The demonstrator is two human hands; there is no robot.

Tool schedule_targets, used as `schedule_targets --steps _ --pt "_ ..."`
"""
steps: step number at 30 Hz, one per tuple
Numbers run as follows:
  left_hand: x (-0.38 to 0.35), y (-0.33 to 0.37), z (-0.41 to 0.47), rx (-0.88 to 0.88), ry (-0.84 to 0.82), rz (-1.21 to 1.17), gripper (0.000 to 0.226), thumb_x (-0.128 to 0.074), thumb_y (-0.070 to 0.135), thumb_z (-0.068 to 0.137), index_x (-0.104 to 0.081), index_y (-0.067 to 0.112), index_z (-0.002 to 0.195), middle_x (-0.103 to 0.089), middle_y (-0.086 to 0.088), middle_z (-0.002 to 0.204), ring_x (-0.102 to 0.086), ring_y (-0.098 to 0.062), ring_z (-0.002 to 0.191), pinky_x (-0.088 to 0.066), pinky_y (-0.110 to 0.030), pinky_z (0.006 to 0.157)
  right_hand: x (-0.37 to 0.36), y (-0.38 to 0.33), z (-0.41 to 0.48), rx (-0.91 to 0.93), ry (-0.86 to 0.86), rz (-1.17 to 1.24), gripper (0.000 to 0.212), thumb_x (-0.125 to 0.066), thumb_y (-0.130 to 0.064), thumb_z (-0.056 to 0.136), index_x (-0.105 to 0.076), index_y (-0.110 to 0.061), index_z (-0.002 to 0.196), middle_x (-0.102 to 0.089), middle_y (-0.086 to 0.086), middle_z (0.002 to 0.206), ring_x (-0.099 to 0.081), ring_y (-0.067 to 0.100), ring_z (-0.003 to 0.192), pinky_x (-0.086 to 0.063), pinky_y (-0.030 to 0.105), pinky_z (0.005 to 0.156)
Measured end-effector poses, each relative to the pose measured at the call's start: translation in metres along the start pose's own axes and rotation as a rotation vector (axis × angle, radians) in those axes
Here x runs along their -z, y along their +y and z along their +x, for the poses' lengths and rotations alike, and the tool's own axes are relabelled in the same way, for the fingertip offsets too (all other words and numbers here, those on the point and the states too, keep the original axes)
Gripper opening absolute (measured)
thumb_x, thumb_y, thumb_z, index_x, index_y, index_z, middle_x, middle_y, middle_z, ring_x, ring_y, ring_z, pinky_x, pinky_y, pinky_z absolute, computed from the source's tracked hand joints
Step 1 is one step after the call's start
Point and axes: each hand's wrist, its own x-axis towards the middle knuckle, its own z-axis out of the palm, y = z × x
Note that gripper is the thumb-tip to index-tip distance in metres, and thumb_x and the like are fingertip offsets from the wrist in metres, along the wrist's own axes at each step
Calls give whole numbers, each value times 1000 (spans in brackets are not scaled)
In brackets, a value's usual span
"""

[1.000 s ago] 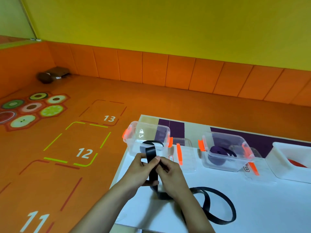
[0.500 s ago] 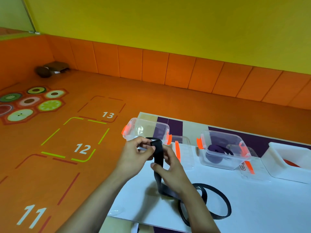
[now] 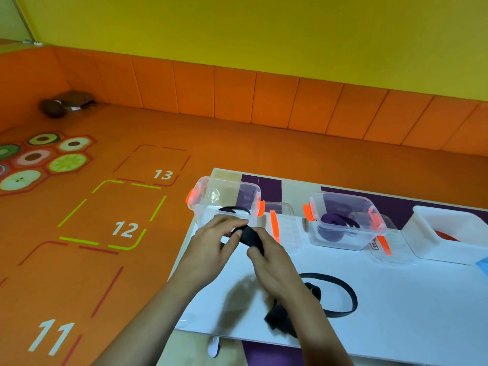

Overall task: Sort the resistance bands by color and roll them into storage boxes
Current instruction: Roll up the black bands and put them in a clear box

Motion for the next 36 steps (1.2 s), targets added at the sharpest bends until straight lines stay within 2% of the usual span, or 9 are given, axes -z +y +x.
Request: schedule_targets --steps 3,8,10,13,17,21,28,33,36 --pt "-8 -3 -6 -17 -177 171 40 -53 21 96 -60 34 133 -55 22 127 -62 -4 107 -57 -32 84 7 2 -3 -60 -36 76 40 -32 -27 97 -58 -39 124 -65 -24 118 -56 -8 110 -43 20 93" --pt "-16 0 -12 -1 -296 302 56 -53 52 89 -44 44 143 -54 24 120 -59 -3 104 -56 -34 84 15 8 -4 -114 -35 84 41 -33 -17 100 -62 -40 117 -69 -25 112 -54 -11 111 -42 18 94" --pt "-17 5 -11 -34 -255 354 46 -53 51 96 -48 44 141 -58 21 116 -61 -3 102 -55 -33 80 15 9 -5 -115 -25 73 42 -33 -18 100 -62 -42 120 -67 -25 116 -55 -10 109 -43 22 95" --pt "-18 8 -8 -31 -126 493 30 -40 44 107 -59 40 130 -70 12 112 -66 -15 99 -48 -34 69 14 10 -8 -96 -47 82 43 -39 -18 100 -51 -48 129 -64 -24 106 -56 -4 79 -46 27 85" --pt "-27 12 -8 118 -95 581 30 -31 41 108 -59 34 116 -75 4 97 -68 -25 88 -43 -37 63 12 9 -7 16 -10 -209 71 -55 -25 92 -24 -63 145 -50 -12 123 -61 8 100 -52 33 85" --pt "-35 14 -7 222 -44 386 28 -37 33 107 -64 30 104 -75 6 91 -68 -24 85 -52 -39 69 -7 8 -2 52 89 -432 64 -60 -35 95 -27 -49 148 -40 -8 112 -52 16 75 -48 34 71" --pt "-18 5 -5 412 -255 -131 25 -52 38 97 -74 37 110 -73 20 110 -70 -10 95 -61 -45 85 -2 25 3 88 -20 -350 44 -47 -34 105 -33 -51 144 -49 -6 113 -60 21 100 -52 42 90" --pt "0 -2 -4 583 -329 -616 26 -78 19 89 -74 7 112 -73 -21 110 -73 -31 99 -62 -41 87 12 13 6 149 -207 -112 45 -42 -26 108 -43 -63 132 -55 -8 117 -57 9 110 -48 37 101" --pt "-1 -3 -5 557 -322 -737 31 -75 14 87 -73 -3 112 -73 -22 104 -72 -30 93 -60 -37 87 17 9 9 151 -272 -72 45 -42 -27 108 -44 -62 136 -54 -6 117 -56 4 112 -46 32 104"
